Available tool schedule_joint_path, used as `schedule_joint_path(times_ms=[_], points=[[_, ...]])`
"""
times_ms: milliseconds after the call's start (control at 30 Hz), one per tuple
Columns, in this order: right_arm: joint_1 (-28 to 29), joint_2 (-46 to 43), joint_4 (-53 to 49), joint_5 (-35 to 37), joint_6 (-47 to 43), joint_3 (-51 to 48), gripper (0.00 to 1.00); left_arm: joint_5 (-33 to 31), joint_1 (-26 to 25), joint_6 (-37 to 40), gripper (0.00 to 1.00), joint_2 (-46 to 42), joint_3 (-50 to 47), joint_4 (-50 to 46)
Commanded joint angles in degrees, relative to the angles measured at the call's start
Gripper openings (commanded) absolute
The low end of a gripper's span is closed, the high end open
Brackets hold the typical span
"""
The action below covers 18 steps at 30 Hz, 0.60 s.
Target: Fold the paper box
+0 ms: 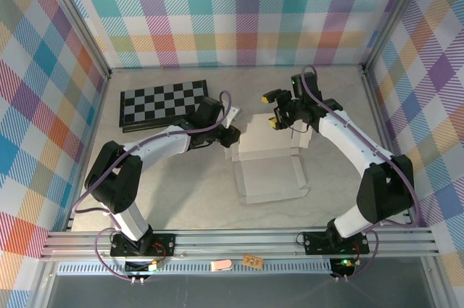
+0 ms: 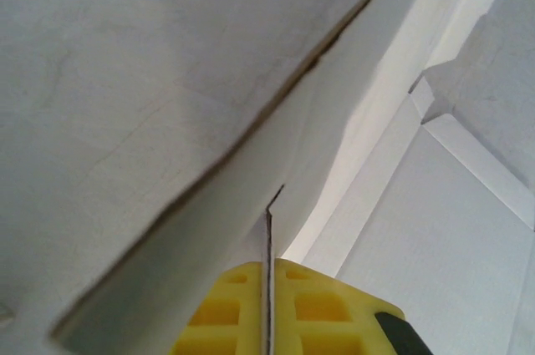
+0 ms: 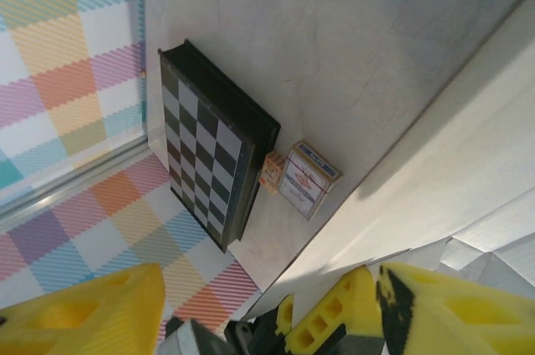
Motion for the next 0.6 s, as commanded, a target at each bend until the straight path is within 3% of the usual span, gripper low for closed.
schedule_joint_path(times_ms=[0,267,567], points=[[0.66,0.52,-4.44,1.3,2.83,1.85,0.64,-2.55,-0.48,0.62,0.0,-2.57,-0.37,3.51],[0.84,1.3,-3.04,3.72,5.37,1.52,0.61,-1.62,-0.73,0.76,0.0,-3.32,-0.66,3.33],[1.03,3.55,-4.4,4.37,6.74,5.21,0.42,-1.55,-0.92,0.81,0.0,-3.54,-0.4,2.75]])
